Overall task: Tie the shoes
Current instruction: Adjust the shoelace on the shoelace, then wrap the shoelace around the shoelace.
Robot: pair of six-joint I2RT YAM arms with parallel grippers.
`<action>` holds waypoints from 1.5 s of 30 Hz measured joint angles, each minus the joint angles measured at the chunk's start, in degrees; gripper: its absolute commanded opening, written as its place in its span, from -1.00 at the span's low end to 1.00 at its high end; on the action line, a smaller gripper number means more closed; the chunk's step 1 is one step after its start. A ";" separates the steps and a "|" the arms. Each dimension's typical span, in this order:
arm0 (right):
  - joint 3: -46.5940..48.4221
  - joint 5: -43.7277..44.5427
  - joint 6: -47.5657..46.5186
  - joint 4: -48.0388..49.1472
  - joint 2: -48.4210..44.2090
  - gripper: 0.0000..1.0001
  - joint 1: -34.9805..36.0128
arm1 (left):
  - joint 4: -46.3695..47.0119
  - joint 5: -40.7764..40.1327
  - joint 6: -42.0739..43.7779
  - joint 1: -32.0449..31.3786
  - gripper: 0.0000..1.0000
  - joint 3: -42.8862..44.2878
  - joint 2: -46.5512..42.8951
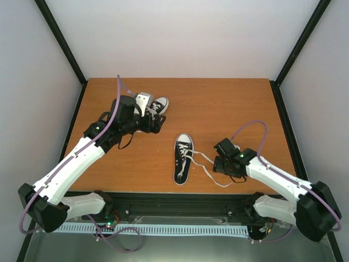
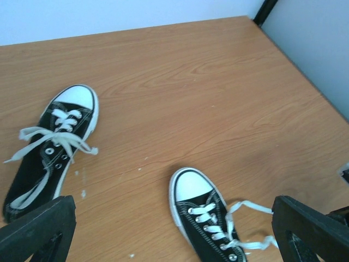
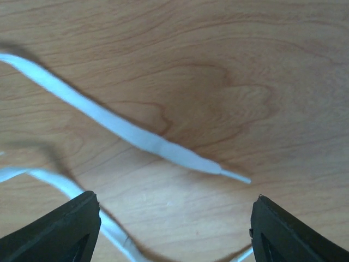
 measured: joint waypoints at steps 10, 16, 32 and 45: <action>3.52 -4.09 -12.26 4.26 14.19 0.18 -4.55 | -0.98 -2.75 2.03 0.00 1.00 -2.14 -0.07; 4.87 -3.93 -15.63 5.79 18.73 0.05 -5.07 | -0.94 -2.25 2.01 0.00 1.00 -2.32 -0.07; 6.23 -4.39 -20.00 10.21 22.23 -0.94 -8.85 | 12.87 7.45 -5.14 0.00 0.90 -12.87 0.20; 24.44 -1.33 -23.52 9.99 8.72 -0.94 -8.98 | 41.24 24.39 -6.60 -0.72 0.50 -23.06 20.48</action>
